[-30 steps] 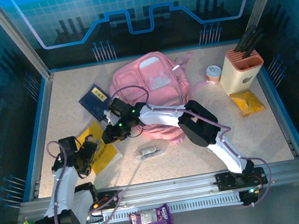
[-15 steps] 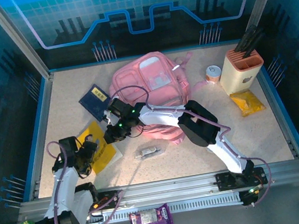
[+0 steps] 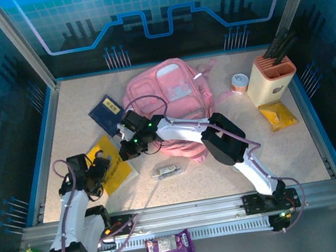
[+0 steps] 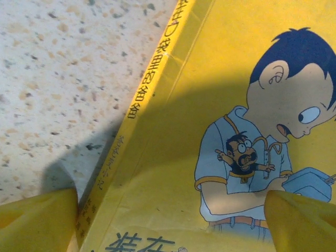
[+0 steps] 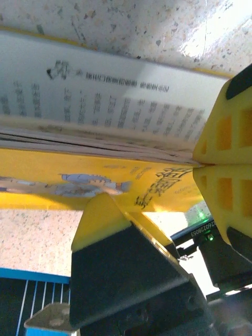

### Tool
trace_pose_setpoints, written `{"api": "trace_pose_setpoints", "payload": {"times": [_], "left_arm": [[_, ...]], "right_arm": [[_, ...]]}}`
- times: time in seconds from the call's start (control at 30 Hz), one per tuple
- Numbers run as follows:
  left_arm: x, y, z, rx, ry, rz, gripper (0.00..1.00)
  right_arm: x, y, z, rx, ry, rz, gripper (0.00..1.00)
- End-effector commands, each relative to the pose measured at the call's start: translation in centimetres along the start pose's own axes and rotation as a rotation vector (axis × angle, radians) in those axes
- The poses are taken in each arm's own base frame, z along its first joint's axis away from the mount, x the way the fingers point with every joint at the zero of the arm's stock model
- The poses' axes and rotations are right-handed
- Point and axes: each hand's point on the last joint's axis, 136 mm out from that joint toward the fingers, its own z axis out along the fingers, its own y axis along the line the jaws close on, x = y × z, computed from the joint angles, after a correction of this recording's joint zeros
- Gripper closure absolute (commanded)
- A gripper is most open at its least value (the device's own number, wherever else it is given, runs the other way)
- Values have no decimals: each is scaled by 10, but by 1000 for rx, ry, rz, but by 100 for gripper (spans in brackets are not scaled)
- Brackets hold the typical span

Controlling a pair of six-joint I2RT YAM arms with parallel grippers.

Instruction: Pack the student bag

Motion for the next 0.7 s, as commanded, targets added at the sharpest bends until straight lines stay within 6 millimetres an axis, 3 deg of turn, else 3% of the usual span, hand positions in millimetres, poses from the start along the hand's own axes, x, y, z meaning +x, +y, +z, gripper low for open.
{"api": "trace_pose_setpoints", "payload": {"times": [0.0, 0.33, 0.47, 0.67], "left_arm": [[23, -44, -10, 204, 138, 43, 5], [17, -90, -59, 320, 140, 115, 1], [14, -115, -88, 393, 137, 149, 1], [13, -139, -109, 487, 151, 139, 1]], "right_arm": [[-19, 47, -39, -59, -97, -84, 100], [-44, 89, -118, -190, -251, -102, 100], [-48, 90, -159, -227, -325, -90, 100], [-52, 85, -212, -271, -403, -77, 100]]}}
